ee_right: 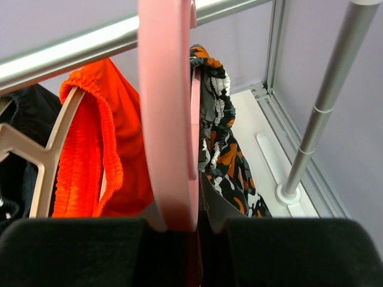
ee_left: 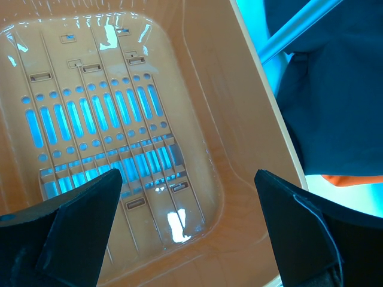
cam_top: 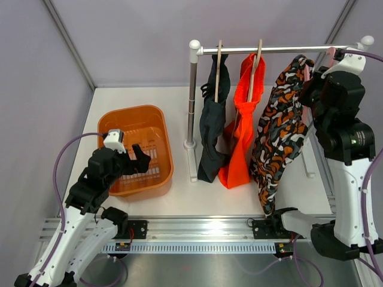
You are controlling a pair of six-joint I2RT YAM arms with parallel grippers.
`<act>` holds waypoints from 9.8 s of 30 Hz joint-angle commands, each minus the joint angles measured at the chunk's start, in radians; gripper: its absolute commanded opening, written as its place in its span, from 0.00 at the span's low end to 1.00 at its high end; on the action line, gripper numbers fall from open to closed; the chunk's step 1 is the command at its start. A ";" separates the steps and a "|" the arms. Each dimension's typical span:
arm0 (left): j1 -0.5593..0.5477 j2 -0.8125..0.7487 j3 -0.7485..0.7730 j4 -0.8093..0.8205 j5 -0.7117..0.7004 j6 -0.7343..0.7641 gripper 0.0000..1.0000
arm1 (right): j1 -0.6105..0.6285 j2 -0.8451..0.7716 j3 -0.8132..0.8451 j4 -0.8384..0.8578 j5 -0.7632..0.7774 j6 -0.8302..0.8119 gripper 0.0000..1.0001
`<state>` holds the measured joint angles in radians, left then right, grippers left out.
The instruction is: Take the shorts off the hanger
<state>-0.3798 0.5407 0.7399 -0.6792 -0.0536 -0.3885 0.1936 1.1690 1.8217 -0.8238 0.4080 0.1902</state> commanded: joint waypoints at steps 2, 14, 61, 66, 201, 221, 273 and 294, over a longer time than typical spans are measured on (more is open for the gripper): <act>-0.005 0.008 0.016 0.055 0.038 0.023 0.99 | 0.007 -0.043 0.039 -0.104 -0.041 0.017 0.00; -0.005 0.010 0.033 0.107 0.218 0.069 0.99 | 0.007 -0.322 -0.058 -0.121 -0.402 0.083 0.00; -0.007 0.108 0.346 0.598 0.692 -0.082 0.99 | 0.050 -0.167 -0.128 0.207 -1.316 0.259 0.00; -0.007 0.140 0.322 0.599 0.701 -0.090 0.99 | 0.154 -0.129 -0.127 0.229 -1.264 0.255 0.00; -0.525 0.360 0.957 0.568 -0.451 0.526 0.00 | 0.974 0.215 0.212 0.169 0.535 -0.164 0.00; -0.090 0.565 0.915 0.939 -0.511 0.644 0.00 | 0.974 0.005 0.051 0.028 0.534 -0.049 0.00; -0.074 0.406 -0.339 0.584 -0.210 -0.642 0.28 | 0.975 -0.423 0.126 -0.175 0.491 0.060 0.00; -0.074 0.211 0.059 0.310 -0.175 -0.371 0.99 | 0.974 -0.247 0.096 -0.365 0.680 0.061 0.00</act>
<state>-0.4515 0.7765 0.6975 -0.3141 -0.2489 -0.8452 1.1713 0.8833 1.9415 -1.1629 1.0645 0.2401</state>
